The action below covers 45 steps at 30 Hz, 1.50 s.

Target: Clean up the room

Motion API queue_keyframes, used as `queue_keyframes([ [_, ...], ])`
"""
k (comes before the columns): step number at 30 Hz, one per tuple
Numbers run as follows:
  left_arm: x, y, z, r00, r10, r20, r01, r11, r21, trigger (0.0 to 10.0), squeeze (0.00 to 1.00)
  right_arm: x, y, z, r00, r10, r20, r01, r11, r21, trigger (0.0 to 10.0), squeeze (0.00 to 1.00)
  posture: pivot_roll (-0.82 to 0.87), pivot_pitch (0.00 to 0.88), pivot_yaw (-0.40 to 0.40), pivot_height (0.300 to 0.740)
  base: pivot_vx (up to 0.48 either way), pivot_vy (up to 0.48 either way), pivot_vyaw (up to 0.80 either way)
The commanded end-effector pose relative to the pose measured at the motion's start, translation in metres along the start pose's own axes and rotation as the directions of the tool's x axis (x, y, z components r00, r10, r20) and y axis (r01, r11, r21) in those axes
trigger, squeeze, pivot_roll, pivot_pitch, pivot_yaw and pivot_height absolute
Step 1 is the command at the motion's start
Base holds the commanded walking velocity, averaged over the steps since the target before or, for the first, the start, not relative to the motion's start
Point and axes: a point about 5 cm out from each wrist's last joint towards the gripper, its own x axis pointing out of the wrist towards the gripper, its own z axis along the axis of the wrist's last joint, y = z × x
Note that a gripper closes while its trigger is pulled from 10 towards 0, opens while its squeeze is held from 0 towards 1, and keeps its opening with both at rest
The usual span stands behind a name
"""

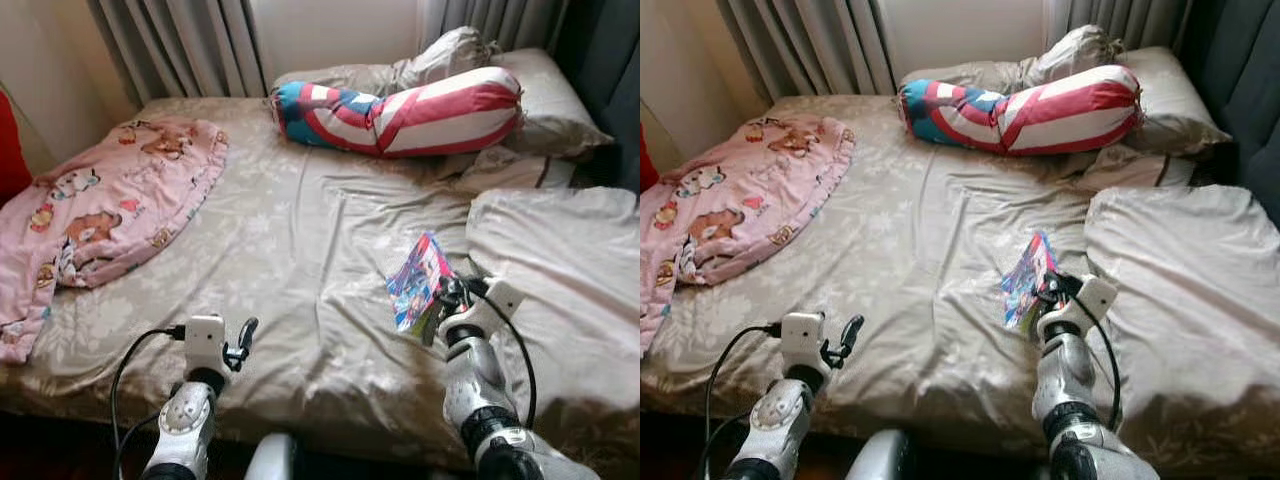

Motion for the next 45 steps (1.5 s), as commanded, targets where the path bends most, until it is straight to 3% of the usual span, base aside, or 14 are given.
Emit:
queue_keyframes([
  [1, -0.003, 0.006, 0.001, 1.000, -0.005, 0.002, 0.005, 1.000, 0.025, 10.0, 0.00, 0.005, 0.008, 0.006, 0.999, 0.030, 0.014, -0.030, 0.999, 0.021, 10.0, 0.00, 0.11, 0.129, 0.104, 0.637, 0.000, 0.000, 0.00],
  [10, -0.017, 0.014, 0.005, 1.000, -0.007, 0.011, 0.006, 0.998, 0.055, 10.0, 0.00, 0.014, 0.020, 0.017, 0.996, 0.078, 0.051, -0.086, 0.978, 0.189, 10.0, 0.00, 0.14, 0.184, 0.119, 0.637, 0.000, 0.000, 0.00],
  [13, -0.021, 0.014, 0.006, 1.000, -0.014, 0.008, 0.013, 0.998, 0.066, 10.0, 0.00, 0.015, 0.012, 0.021, 0.998, 0.030, 0.064, -0.046, 0.964, 0.261, 10.0, 0.00, 0.14, 0.201, 0.122, 0.637, 0.000, 0.000, 0.00],
  [16, -0.025, 0.014, 0.005, 1.000, -0.016, 0.001, 0.016, 0.998, 0.068, 10.0, 0.00, 0.012, -0.001, 0.019, 0.999, -0.030, 0.042, 0.017, 0.960, 0.280, 10.0, 0.00, 0.15, 0.214, 0.123, 0.637, 0.000, 0.000, 0.00],
  [17, -0.029, 0.013, 0.004, 1.000, -0.018, -0.008, 0.018, 0.997, 0.068, 10.0, 0.00, 0.007, -0.014, 0.013, 0.996, -0.088, 0.004, 0.083, 0.960, 0.269, 10.0, 0.00, 0.15, 0.221, 0.123, 0.637, 0.000, 0.000, 0.00],
  [18, -0.029, 0.013, 0.004, 1.000, -0.018, -0.008, 0.018, 0.997, 0.068, 10.0, 0.00, 0.007, -0.014, 0.013, 0.996, -0.088, 0.004, 0.083, 0.960, 0.269, 10.0, 0.00, 0.15, 0.221, 0.123, 0.637, 0.000, 0.000, 0.00],
  [19, -0.032, 0.012, 0.004, 1.000, -0.020, -0.019, 0.021, 0.998, 0.067, 10.0, 0.00, 0.001, -0.026, 0.006, 0.991, -0.132, -0.031, 0.136, 0.961, 0.239, 10.0, 0.00, 0.15, 0.225, 0.124, 0.637, 0.000, 0.000, 0.00],
  [25, -0.038, 0.008, 0.002, 0.999, -0.026, -0.040, 0.029, 0.997, 0.065, 10.0, 0.00, -0.016, -0.052, -0.011, 0.969, -0.223, -0.105, 0.237, 0.960, 0.152, 10.0, 0.00, 0.15, 0.223, 0.124, 0.637, 0.000, 0.000, 0.00],
  [44, -0.039, 0.005, -0.001, 0.996, -0.040, -0.083, 0.046, 0.997, 0.061, 10.0, 0.00, -0.019, -0.063, -0.009, 0.951, -0.285, -0.124, 0.296, 0.951, 0.086, 10.0, 0.00, 0.14, 0.211, 0.132, 0.637, 0.000, 0.000, 0.00],
  [45, -0.040, 0.005, -0.002, 0.995, -0.040, -0.086, 0.045, 0.997, 0.061, 10.0, 0.00, -0.020, -0.064, -0.009, 0.950, -0.287, -0.126, 0.298, 0.951, 0.082, 10.0, 0.15, 0.15, 0.210, 0.131, 0.637, 0.000, 0.000, 0.00],
])
